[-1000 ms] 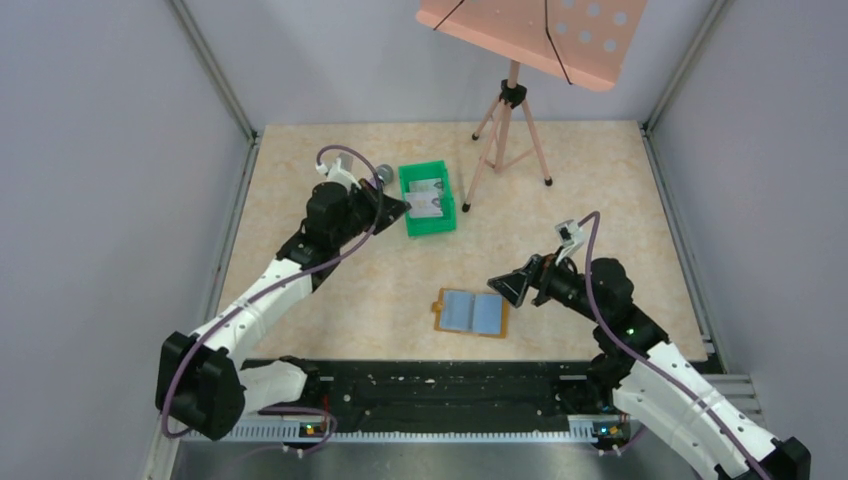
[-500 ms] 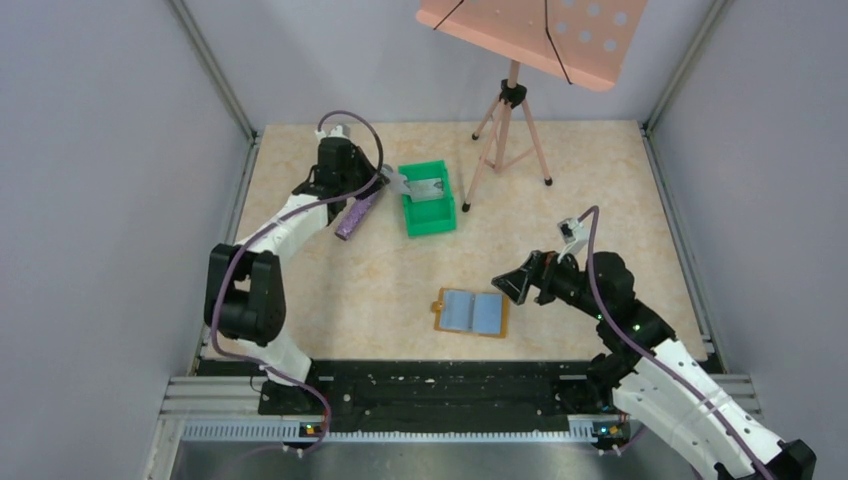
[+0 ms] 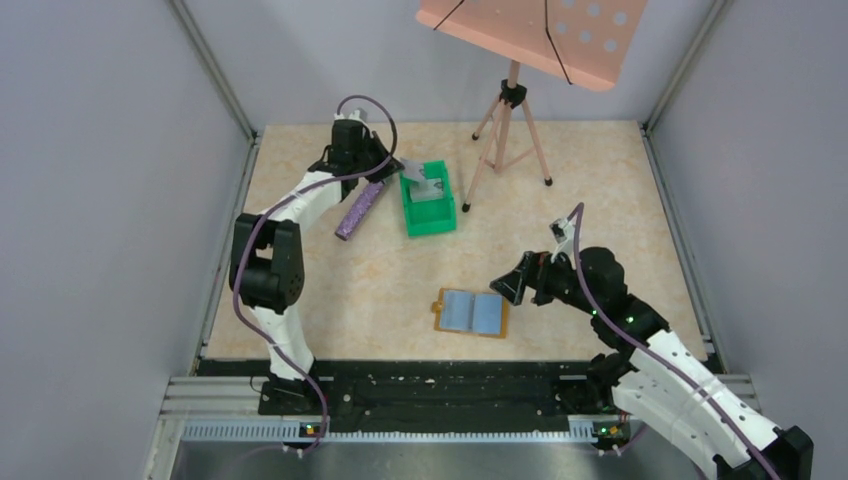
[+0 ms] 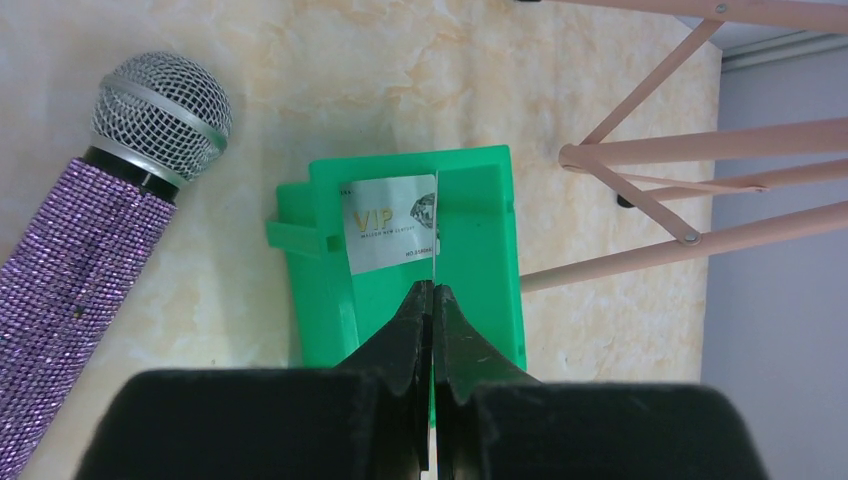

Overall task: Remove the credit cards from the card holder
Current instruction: Place the credit card in the storage box.

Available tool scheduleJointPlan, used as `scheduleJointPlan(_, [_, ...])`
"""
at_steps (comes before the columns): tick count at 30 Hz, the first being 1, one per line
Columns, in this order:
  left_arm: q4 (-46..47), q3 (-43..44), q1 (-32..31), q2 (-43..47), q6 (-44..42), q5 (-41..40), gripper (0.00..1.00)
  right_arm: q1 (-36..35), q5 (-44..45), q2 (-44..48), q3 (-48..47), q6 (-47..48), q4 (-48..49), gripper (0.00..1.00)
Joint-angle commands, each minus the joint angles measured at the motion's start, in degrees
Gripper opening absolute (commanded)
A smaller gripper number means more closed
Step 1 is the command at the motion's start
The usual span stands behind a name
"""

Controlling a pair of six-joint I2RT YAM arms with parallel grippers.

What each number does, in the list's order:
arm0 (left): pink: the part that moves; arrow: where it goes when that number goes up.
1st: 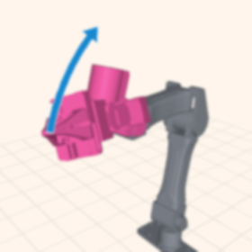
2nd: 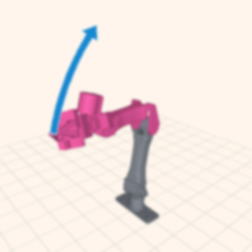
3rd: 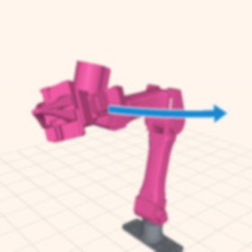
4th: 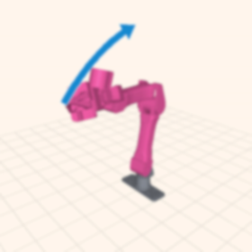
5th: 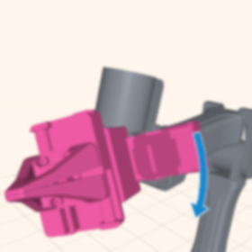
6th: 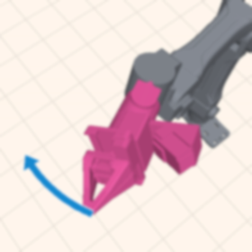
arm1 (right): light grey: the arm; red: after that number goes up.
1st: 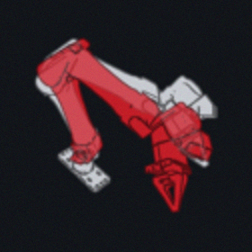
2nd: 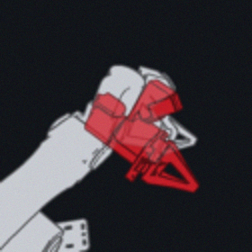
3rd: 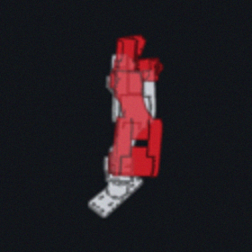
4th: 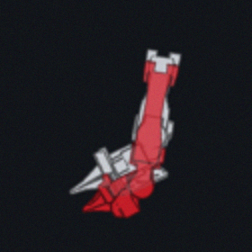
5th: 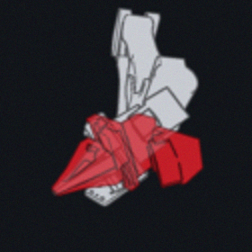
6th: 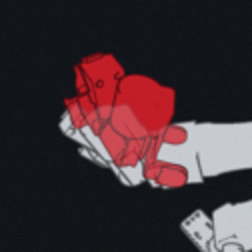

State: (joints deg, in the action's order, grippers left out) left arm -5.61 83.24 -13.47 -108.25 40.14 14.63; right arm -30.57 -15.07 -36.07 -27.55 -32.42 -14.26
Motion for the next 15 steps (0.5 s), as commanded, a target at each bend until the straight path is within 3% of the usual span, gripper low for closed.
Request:
scheduleJointPlan(1, [1.7,1.7,0.1,-2.5,0.5,3.1,0.0,0.4,-1.2,-1.0,-4.0,1.7,1.1,0.99])
scheduleJointPlan(15, [8.9,2.1,-1.0,-8.7,6.4,5.5,0.0,0.4,-3.5,-4.6,-5.7,2.1,0.9,0.99])
